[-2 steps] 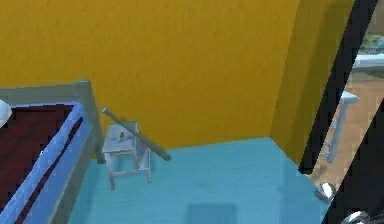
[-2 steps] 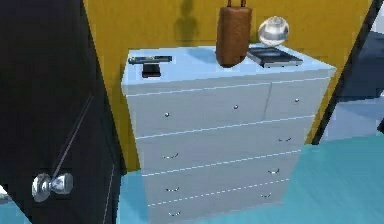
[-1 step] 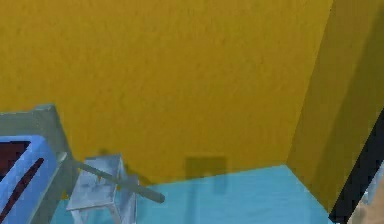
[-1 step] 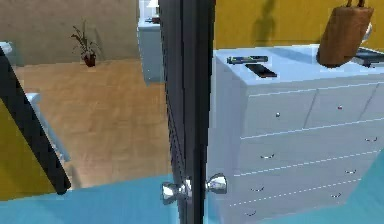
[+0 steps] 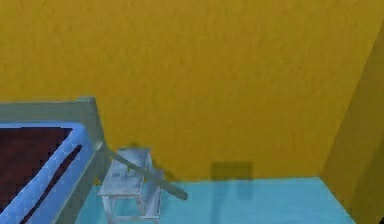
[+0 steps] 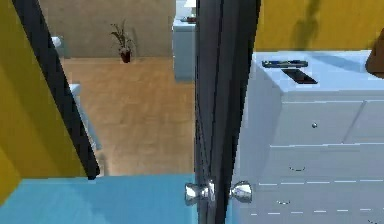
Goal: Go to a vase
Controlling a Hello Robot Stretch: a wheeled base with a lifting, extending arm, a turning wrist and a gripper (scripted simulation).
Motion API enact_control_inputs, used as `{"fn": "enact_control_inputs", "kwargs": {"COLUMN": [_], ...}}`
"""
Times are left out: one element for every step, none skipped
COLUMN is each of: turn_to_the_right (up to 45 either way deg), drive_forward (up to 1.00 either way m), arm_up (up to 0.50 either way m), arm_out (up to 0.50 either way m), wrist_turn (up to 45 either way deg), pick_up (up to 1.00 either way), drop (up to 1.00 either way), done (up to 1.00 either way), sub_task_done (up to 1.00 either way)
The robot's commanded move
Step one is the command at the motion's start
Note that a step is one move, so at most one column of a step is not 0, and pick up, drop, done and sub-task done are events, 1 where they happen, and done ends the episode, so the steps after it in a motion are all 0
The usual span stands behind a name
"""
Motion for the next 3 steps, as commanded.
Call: {"fn": "enact_control_inputs", "kwargs": {"turn_to_the_right": [0.0, 45.0, 39.0], "drive_forward": [0.30, 0.00, 0.00], "arm_up": [0.00, 0.00, 0.00], "arm_out": [0.00, 0.00, 0.00], "wrist_turn": [0.0, 0.0, 0.0], "pick_up": [0.00, 0.00, 0.00], "drop": [0.00, 0.00, 0.00], "done": [0.00, 0.00, 0.00], "sub_task_done": [0.00, 0.00, 0.00]}}
